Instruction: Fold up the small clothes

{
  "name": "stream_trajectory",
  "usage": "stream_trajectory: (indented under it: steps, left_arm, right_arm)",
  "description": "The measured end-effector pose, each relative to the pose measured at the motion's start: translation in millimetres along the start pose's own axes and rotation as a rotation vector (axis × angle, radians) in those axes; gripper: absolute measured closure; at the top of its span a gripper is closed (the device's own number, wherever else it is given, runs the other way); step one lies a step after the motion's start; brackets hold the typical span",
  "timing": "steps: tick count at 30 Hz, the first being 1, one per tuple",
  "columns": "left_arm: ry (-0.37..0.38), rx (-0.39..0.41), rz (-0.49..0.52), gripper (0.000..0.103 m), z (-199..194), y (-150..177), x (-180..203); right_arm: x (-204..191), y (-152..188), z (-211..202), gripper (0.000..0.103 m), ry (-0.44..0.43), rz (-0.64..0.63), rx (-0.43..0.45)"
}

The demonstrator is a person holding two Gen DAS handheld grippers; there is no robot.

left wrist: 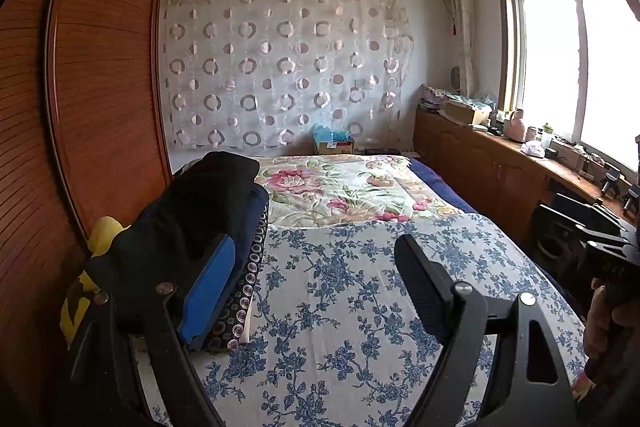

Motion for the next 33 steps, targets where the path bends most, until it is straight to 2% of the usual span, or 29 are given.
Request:
stream_trajectory:
  steps: [33]
  left_arm:
    - [-0.015, 0.009, 0.004, 0.020, 4.6, 4.1, -2.9]
  right_arm:
    - [24.1, -5.2, -11.6, 0.024, -0.013, -0.005, -0.004]
Point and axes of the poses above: each gripper's, at about its wrist camera, not at the fingertips, and z roughly the way its jaws point, x to its right, y to its underside, the point moved 10 cm from there along z, roughly the way its jaws point, and after that the axes turned 4 degrees about -x, right-handed, at the moved point
